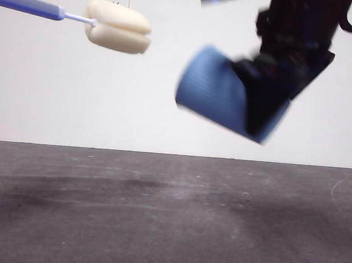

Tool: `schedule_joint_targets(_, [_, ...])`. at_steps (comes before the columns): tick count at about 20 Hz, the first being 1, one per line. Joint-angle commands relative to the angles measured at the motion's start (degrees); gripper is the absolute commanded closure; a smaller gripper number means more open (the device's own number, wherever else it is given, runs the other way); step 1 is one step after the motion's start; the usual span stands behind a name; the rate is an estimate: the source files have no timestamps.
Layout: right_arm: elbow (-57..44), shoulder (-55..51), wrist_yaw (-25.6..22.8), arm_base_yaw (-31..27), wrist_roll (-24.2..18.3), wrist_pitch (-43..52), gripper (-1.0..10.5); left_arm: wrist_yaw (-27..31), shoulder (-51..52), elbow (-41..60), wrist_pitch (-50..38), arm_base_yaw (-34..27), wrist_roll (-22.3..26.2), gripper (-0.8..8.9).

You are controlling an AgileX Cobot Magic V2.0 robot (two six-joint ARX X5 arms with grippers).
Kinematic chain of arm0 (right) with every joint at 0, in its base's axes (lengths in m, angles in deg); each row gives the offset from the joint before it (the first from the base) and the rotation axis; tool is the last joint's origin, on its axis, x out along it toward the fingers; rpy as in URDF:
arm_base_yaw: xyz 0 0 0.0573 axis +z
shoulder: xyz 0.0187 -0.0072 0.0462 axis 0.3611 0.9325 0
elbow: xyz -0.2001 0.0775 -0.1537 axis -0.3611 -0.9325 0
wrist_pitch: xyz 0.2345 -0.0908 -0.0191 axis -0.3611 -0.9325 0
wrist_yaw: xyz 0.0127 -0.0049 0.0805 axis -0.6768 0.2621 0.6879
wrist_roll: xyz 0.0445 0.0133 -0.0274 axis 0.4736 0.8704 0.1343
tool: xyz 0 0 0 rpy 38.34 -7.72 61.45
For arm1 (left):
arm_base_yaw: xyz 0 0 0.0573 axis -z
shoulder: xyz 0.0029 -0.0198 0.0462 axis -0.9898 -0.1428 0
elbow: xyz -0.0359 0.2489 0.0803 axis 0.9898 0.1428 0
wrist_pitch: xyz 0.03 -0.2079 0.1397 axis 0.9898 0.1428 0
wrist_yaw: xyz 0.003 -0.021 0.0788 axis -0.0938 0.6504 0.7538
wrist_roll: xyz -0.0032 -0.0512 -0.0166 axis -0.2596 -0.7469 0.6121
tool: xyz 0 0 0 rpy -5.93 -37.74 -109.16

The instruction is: Pick up the cup brush,pick up the cup,insert the brush into the cup,clean the cup,put the cup brush back,put the cup back to the fixed position on the table

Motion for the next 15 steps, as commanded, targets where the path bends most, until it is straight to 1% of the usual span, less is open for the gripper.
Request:
schedule_joint_targets(1, [-0.07, -2.86, 1.64, 0.04, 11.69, 2.71, 9.6, 0.44, -1.01, 3.96, -7.23, -0.22, -7.48, 8.22])
schedule_joint_targets(4, [-0.07, -6.21, 1.7, 0.04, 16.33, 5.05, 9.6, 0.59, -2.05, 9.03, -16.96, -0.22, -12.63, 8.22])
schedule_joint_targets(7, [-0.07, -10.03, 1.73, 0.04, 18.73, 7.34, 9.6, 0.87, -4.72, 14.4, -27.82, -0.24, -18.38, 8.22])
schedule_joint_targets(8, [-0.07, -11.78, 1.7, 0.04, 19.17, 8.26, 9.6, 2.1, -6.91, 15.96, -31.19, -0.26, -20.65, 8.22])
schedule_joint_targets(10, [-0.07, -14.78, 1.68, 0.04, 20.02, 9.68, 9.6, 5.31, -12.59, 16.85, -34.99, -0.63, -21.51, 8.22])
schedule_joint_targets(11, [-0.07, -16.04, 1.68, 0.04, 20.44, 10.27, 9.6, 5.77, -15.43, 16.85, -36.89, -0.9, -21.55, 8.22])
schedule_joint_targets(15, [-0.07, -20.9, 1.68, 0.07, 21.05, 9.97, 9.6, 4.55, -27.3, 16.85, -45.31, -1.05, -23.76, 8.22])
